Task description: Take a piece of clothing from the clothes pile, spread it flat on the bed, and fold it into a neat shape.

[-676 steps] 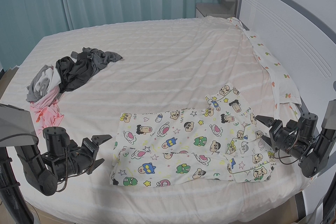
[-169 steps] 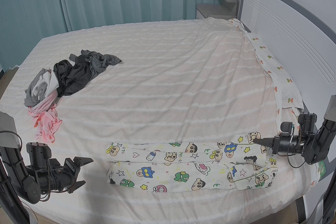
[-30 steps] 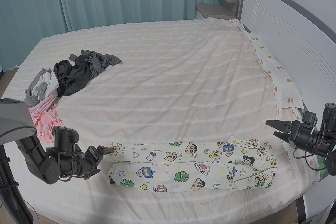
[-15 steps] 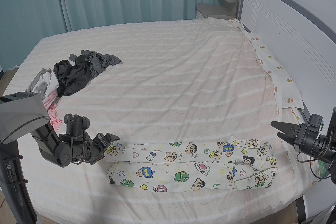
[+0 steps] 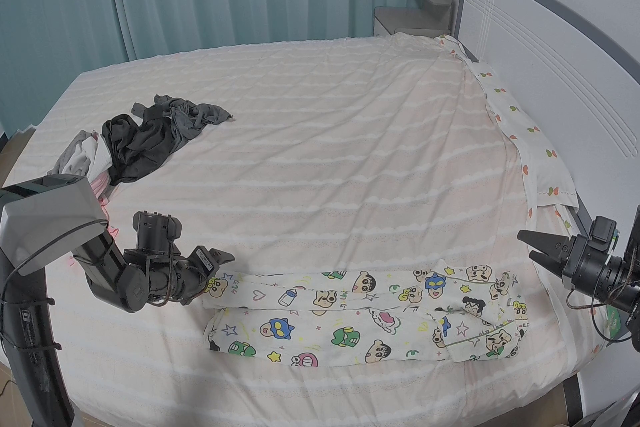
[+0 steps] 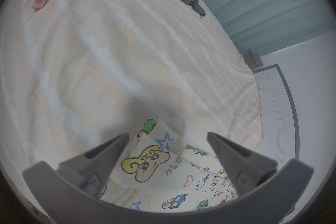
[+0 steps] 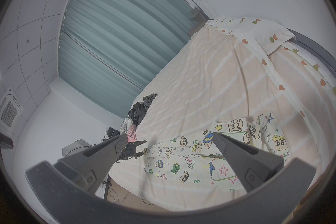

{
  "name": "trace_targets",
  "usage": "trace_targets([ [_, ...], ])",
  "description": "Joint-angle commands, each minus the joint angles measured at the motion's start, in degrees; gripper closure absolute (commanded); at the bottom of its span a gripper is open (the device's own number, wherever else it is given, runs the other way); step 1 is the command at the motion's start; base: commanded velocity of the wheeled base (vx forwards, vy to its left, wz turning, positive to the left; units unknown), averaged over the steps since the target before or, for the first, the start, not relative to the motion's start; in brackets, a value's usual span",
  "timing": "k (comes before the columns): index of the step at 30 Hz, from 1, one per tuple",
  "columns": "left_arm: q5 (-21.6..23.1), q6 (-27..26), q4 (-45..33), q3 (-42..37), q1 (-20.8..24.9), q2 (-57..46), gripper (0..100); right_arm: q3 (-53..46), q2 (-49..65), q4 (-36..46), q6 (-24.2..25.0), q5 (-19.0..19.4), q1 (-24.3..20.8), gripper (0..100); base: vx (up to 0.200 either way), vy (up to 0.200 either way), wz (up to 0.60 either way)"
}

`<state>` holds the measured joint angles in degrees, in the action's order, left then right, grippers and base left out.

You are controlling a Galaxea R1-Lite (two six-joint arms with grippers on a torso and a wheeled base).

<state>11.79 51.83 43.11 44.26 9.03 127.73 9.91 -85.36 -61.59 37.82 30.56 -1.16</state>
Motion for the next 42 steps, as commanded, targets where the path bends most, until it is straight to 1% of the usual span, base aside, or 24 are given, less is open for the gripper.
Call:
trace_targets([
  [1, 0.0, 0.0, 0.0, 0.1, 0.1, 0.7, 100, 0.0, -0.2, 0.0, 0.0, 0.0, -0.1, 0, 0.000, 0.000, 0.00],
  [15, -0.3, -0.2, 1.2, -0.4, -0.1, -1.7, 100, -0.2, -0.1, 0.0, -0.1, 0.0, -0.1, 0, 0.000, 0.000, 0.00],
  [19, -0.8, -0.9, 6.1, -1.5, -0.1, -2.6, 100, -0.2, 0.0, 0.0, -0.1, 0.0, -0.1, 0, 0.000, 0.000, 0.00],
  [23, -0.8, -2.8, 7.6, -3.0, 0.2, -2.0, 100, -0.2, 0.0, 0.0, -0.1, 0.0, -0.1, 0, 0.000, 0.000, 0.00],
  [24, -0.7, -4.5, 8.2, -3.8, 0.2, -1.6, 100, -0.2, 0.0, 0.0, -0.1, 0.0, -0.1, 0, 0.000, 0.000, 0.00],
  [29, -0.9, -7.0, 10.5, -5.1, -0.1, 0.9, 100, -0.2, 0.1, 0.0, -0.1, 0.0, -0.1, 0, 0.000, 0.000, 0.00],
  [31, -1.0, -9.4, 11.8, -5.9, -0.5, 2.5, 100, -0.2, 0.1, 0.0, -0.1, 0.0, -0.1, 0, 0.000, 0.000, 0.00],
  [33, -1.0, -10.0, 11.8, -6.3, -0.7, 2.9, 100, -0.2, 0.1, 0.0, -0.1, 0.1, -0.1, 0, 0.000, 0.000, 0.00],
  [34, -1.0, -11.2, 11.8, -6.9, -0.7, 3.3, 100, -0.2, 0.1, 0.0, -0.1, 0.1, -0.1, 0, 0.000, 0.000, 0.00],
  [35, -1.0, -11.8, 11.8, -7.2, -0.7, 3.8, 0, -0.2, 0.1, 0.0, -0.1, 0.0, -0.1, 0, 0.000, 0.000, 0.00],
  [37, -1.2, -12.1, 11.7, -7.2, -0.7, 4.3, 0, -0.2, 0.1, 0.0, -0.1, 0.0, -0.1, 0, 0.000, 0.000, 0.00],
  [41, -4.3, -12.1, 11.6, -6.7, -0.8, 4.7, 0, -0.3, 0.1, 0.0, -0.2, 0.1, -0.1, 0, 0.000, 0.000, 0.00],
  [42, -4.5, -12.2, 11.6, -6.7, -0.8, 4.7, 0, -0.3, 0.1, 0.0, -0.2, 0.1, -0.1, 0, 0.000, 0.000, 0.00],
])
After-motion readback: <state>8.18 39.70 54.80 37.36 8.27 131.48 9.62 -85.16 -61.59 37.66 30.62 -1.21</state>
